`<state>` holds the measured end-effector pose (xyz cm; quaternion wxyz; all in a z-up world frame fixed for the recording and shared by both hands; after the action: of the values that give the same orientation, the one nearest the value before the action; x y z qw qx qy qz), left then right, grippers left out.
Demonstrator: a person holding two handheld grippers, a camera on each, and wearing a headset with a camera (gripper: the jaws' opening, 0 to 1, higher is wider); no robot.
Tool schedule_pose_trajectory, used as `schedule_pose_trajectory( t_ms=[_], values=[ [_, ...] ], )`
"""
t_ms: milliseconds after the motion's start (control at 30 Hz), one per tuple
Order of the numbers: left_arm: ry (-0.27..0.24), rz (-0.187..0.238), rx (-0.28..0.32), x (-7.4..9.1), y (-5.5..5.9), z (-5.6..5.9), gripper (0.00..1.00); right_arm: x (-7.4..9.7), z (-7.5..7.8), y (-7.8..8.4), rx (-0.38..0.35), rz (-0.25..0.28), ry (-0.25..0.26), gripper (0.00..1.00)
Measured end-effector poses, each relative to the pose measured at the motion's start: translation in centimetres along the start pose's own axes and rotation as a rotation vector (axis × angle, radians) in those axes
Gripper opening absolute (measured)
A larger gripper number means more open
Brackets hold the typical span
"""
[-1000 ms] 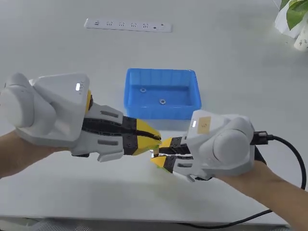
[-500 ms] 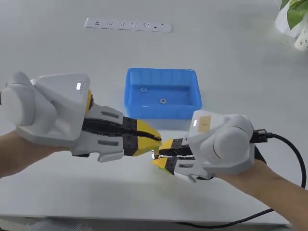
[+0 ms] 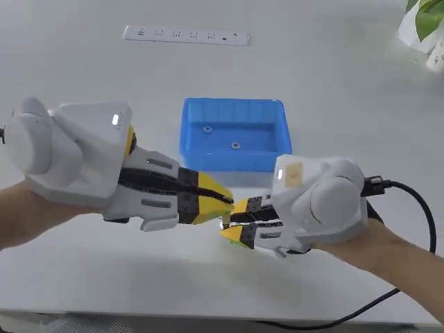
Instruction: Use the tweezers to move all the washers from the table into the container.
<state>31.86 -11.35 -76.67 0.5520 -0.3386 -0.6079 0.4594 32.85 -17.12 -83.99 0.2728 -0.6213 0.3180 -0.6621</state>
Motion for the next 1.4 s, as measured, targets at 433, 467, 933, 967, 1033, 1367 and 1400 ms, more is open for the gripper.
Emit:
schedule_pose_trajectory(
  t_ms=[433, 467, 933, 967, 1033, 1367, 1400],
  values=[
    [-0.004, -0.005, 0.002, 0.1, 0.0, -0.2, 0.06, -0.1, -0.1, 0.0, 0.004, -0.001, 0.005, 0.09],
    [-0.002, -0.008, -0.001, 0.1, 0.0, -0.1, 0.06, -0.1, -0.1, 0.0, 0.006, -0.003, 0.006, 0.09],
    [-0.011, 0.003, -0.061, 1.8, -2.8, -0.6, 0.05, 1.7, 0.8, -2.7, 0.059, 0.026, 0.049, 0.09],
    [-0.011, 0.006, -0.066, 2.0, -3.1, -0.8, 0.05, 1.8, 0.9, -3.0, 0.061, 0.031, 0.054, 0.09],
    [-0.015, 0.013, -0.076, 2.3, -3.8, -1.0, 0.05, 2.2, 1.3, -3.6, 0.074, 0.041, 0.07, 0.09],
    [-0.04, 0.035, -0.204, 3.6, -7.9, -3.1, 0.05, 4.7, 4.4, -7.1, 0.145, 0.069, 0.169, 0.09],
    [-0.041, 0.036, -0.216, 3.6, -8.3, -3.3, 0.05, 4.9, 4.7, -7.4, 0.152, 0.071, 0.178, 0.09]
  ],
)
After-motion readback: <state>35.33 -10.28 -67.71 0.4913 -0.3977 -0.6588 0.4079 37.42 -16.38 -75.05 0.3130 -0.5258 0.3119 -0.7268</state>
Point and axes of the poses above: the centre of the closed fingertips' face, and the gripper's own axes: x roughly backward along the fingers, z roughly to its right, y roughly out of its underside, the point moved 5 cm from there along x, roughly backward along the fingers, and after that the axes turned 1 degree about -y, right-handed, at the moved point
